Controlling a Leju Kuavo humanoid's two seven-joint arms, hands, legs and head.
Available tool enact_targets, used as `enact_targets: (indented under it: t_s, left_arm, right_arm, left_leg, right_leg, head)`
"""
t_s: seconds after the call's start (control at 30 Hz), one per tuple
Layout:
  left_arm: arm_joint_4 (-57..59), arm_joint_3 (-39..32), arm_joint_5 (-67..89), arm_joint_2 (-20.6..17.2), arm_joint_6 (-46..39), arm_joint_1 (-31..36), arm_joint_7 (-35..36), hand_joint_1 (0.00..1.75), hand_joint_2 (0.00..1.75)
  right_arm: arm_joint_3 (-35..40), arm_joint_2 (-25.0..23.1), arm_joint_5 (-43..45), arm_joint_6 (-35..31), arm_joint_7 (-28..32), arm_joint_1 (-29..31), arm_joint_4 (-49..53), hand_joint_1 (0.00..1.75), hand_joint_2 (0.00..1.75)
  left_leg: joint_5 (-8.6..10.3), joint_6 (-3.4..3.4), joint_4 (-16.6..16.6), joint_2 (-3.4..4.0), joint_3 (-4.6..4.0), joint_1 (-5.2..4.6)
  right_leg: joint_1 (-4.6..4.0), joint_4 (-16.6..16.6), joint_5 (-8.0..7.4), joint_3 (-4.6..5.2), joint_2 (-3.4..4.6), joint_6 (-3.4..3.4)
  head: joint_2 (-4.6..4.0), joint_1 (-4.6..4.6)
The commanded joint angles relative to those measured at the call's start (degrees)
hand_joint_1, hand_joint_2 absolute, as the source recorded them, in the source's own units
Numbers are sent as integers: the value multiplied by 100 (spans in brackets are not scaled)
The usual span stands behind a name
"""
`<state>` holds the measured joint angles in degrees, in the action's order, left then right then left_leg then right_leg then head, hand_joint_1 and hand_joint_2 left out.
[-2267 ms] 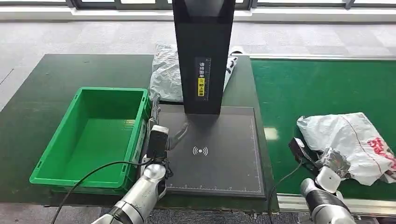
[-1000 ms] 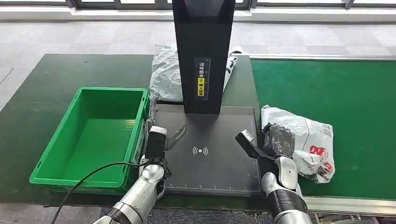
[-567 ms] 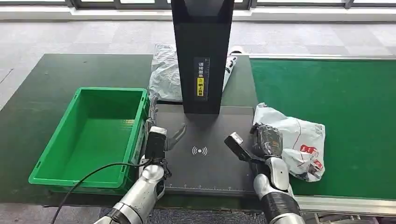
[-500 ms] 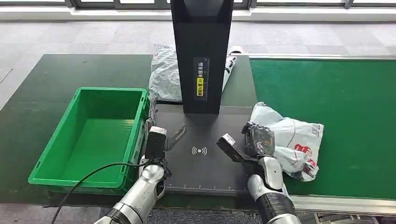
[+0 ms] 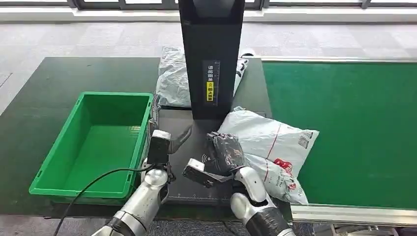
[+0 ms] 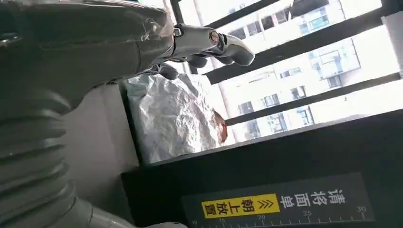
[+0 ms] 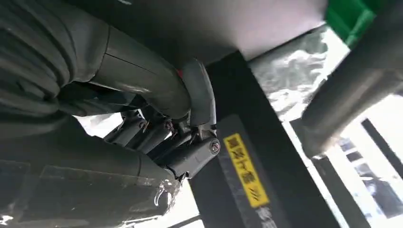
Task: Moved the parcel from conveyor to table for the left to box.
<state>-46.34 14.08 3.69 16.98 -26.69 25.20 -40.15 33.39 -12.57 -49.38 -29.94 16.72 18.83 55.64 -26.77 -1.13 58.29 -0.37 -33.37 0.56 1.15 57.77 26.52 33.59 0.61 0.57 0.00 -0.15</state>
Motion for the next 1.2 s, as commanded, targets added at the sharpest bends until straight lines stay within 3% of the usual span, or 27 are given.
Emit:
enact_targets:
  t_s: [0.03,0.17,0.57,0.87,0.9,0.93,1.07,1.2]
  left_arm:
    - [116,-15,30,-206,-3,227,15,0,175]
    - [152,1,62,-193,24,257,15,0,175]
    - [342,10,115,-121,100,367,15,0,175]
    - [481,28,119,-91,192,414,15,0,175]
    - [454,34,116,-111,207,391,15,0,175]
    - [460,21,105,-111,193,396,15,0,175]
    - [551,-68,14,-136,213,399,15,0,175]
    - [724,-49,8,-167,241,469,15,0,175]
  right_arm:
    - [746,309,38,213,-24,31,415,175,175]
    - [893,331,192,740,8,12,440,175,175]
    - [1063,368,152,1040,92,-6,608,175,175]
    - [1082,461,177,919,285,-53,689,175,175]
    - [1011,453,207,756,323,-60,709,30,175]
    - [931,453,308,662,372,-80,732,0,175]
    - [323,467,920,-308,693,-215,926,0,175]
    - [-347,463,1609,-689,893,-259,962,0,175]
  left_leg:
    - [8,6,-11,14,11,4]
    - [4,3,-3,4,3,3]
    - [4,3,-1,1,0,2]
    - [6,4,-5,-3,6,4]
    - [6,4,-6,-2,7,-1]
    - [7,5,-9,-1,10,2]
    - [8,4,-7,-8,8,3]
    - [12,6,-10,-13,8,1]
  right_leg:
    - [-7,-15,-13,-9,3,-8]
    - [-5,-5,-6,-4,-2,-7]
    - [-4,-3,-6,-2,-4,-6]
    - [-6,-10,-8,-11,-9,-8]
    - [-1,-8,-7,-10,-8,-7]
    - [-4,-13,-9,-14,-9,-9]
    - [-5,-12,-9,-14,-14,-9]
    - [-4,-14,-10,-16,-21,-9]
  head:
    - [-2,0]
    - [0,0]
    - [0,0]
    - [0,0]
    - [-2,0]
    - [0,-2]
    - [0,0]
    - [0,0]
